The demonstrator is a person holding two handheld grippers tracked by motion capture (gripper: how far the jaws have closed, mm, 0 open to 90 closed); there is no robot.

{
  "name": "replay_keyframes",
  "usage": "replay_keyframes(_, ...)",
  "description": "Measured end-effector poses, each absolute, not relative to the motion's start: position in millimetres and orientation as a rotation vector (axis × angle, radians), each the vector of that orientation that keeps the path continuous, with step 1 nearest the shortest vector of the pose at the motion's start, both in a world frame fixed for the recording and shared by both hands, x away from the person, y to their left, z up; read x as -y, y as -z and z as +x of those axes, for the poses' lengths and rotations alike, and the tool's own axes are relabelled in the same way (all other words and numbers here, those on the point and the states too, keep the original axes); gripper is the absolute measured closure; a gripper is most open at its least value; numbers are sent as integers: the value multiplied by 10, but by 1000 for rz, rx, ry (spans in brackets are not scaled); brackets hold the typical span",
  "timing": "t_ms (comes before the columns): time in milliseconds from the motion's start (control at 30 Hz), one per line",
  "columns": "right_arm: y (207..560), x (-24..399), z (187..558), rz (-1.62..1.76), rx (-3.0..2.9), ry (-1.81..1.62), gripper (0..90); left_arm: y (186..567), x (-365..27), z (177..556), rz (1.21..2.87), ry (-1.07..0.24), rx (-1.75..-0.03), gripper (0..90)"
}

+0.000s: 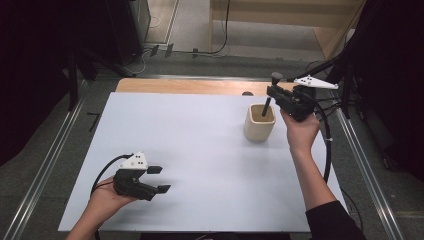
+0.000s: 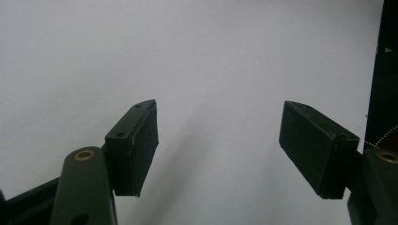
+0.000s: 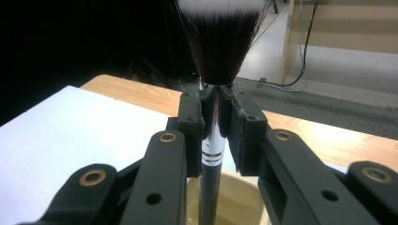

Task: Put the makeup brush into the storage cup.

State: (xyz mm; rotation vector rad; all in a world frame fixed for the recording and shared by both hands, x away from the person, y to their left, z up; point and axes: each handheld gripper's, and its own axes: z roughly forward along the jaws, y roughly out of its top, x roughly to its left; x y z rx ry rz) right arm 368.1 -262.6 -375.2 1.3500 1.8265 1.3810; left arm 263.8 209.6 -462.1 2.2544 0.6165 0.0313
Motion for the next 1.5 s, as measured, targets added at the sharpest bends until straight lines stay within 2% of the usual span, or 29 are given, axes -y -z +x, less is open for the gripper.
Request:
replay_keyframes(1033,4125,2546,3782,1409,-1886,-1318,773,4615,-2106,2639,2244,-32,-618,291)
replay_keyframes(1500,4139,2536,3767,1406,-1901,-1303,772,4610,-2103,2630,2250,-36,-615,291)
